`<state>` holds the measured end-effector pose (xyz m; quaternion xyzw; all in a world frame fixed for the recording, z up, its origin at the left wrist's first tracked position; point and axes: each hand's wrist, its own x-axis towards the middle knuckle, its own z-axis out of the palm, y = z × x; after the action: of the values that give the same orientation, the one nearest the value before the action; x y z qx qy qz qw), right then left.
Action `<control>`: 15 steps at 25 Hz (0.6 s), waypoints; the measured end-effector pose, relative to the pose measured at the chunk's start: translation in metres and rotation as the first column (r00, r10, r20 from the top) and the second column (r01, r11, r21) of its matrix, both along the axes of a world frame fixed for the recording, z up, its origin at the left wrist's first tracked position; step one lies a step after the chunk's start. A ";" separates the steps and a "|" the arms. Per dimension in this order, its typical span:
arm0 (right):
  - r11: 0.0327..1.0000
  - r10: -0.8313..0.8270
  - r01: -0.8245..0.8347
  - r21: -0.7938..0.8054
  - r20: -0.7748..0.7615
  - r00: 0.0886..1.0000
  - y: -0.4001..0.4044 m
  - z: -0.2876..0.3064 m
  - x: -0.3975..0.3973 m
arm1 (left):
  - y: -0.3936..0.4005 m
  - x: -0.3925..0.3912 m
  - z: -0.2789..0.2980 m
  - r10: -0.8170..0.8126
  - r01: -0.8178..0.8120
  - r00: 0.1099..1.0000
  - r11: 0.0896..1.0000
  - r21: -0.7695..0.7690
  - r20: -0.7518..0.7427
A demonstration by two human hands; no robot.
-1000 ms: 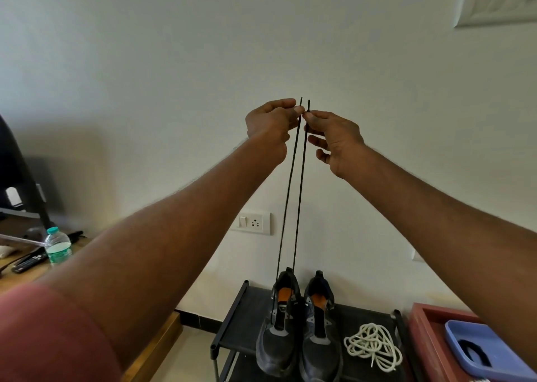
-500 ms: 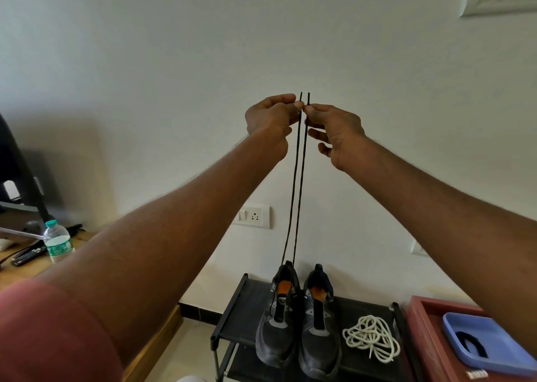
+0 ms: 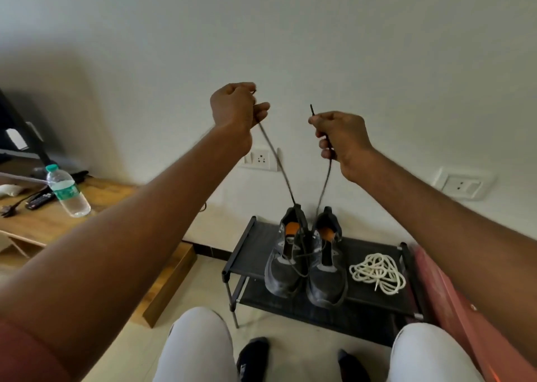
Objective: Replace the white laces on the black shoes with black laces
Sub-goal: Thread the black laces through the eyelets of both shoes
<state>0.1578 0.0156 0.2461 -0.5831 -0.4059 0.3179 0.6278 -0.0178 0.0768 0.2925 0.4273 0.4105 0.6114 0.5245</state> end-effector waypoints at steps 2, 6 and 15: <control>0.995 0.024 -0.010 -0.100 0.138 0.990 -0.001 -0.057 0.007 | 0.009 -0.014 -0.041 0.141 -0.148 0.963 0.989 -0.012 -0.230; 0.919 0.197 -0.030 -0.394 0.390 0.899 -0.003 -0.171 0.009 | 0.014 -0.025 -0.139 0.099 -0.158 0.749 0.987 -0.033 -0.655; 0.816 0.487 0.037 -0.577 0.719 0.495 0.013 -0.267 0.011 | 0.027 0.025 -0.310 -0.397 0.275 0.354 0.910 -0.311 -0.847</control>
<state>0.1689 0.0286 -0.0207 -0.7471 -0.6303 0.1752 0.1177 0.0068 0.1037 -0.0174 0.7288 0.5628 0.1443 0.3623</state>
